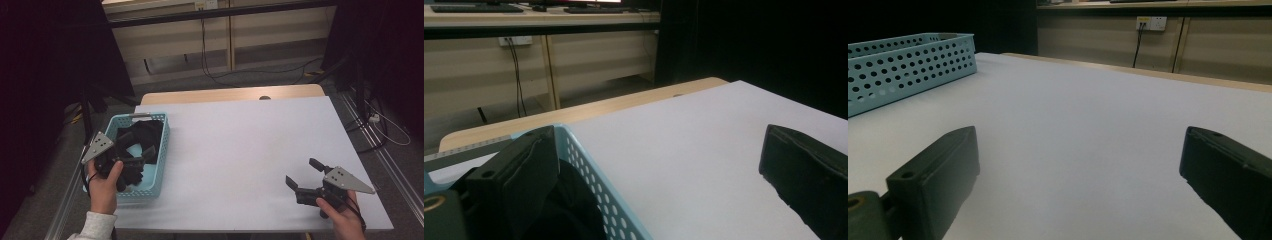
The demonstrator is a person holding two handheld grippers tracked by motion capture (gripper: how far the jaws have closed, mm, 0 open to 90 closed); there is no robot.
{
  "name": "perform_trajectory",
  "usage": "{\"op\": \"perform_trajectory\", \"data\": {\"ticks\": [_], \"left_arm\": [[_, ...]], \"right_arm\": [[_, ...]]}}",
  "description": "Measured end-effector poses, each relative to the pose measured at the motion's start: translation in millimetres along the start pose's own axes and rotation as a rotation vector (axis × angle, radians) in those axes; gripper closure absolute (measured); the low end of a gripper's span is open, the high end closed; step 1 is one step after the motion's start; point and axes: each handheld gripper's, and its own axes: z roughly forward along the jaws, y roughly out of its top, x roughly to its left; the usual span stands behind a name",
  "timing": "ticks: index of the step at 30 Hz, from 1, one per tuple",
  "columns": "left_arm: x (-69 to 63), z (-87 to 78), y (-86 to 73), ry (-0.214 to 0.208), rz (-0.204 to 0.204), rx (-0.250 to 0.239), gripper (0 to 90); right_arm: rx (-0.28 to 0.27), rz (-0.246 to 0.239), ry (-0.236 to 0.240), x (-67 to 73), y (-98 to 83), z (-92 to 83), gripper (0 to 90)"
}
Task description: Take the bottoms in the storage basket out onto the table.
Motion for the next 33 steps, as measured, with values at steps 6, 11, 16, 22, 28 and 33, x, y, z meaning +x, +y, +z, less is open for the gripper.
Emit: {"op": "perform_trajectory", "data": {"ticks": [6, 11, 16, 22, 28, 33], "left_arm": [[9.0, 5.7, -0.1, 0.025, 0.008, 0.029, 2.7], [17.4, 12.2, -2.0, 0.039, -0.009, 0.046, 2.7], [28.1, 17.0, -5.5, 0.065, -0.026, 0.066, 2.7], [38.1, 23.3, -8.0, 0.086, -0.032, 0.094, 2.7], [48.7, 28.3, -13.5, 0.111, -0.058, 0.112, 3.1], [55.7, 30.0, -18.5, 0.137, -0.051, 0.132, 3.2]], "right_arm": [[-0.003, 0.006, 0.001, 0.0, 0.1, -0.2, 2.1], [-0.001, 0.004, 0.002, 0.4, 0.0, 0.0, 2.1], [-0.002, 0.001, 0.004, 0.4, 0.0, -0.3, 2.1], [0.000, 0.003, 0.005, 0.2, -0.1, -0.1, 2.1], [0.000, 0.001, 0.005, 0.3, -0.2, -0.2, 2.1], [-0.001, 0.002, 0.006, 0.1, -0.2, -0.3, 2.1]]}}
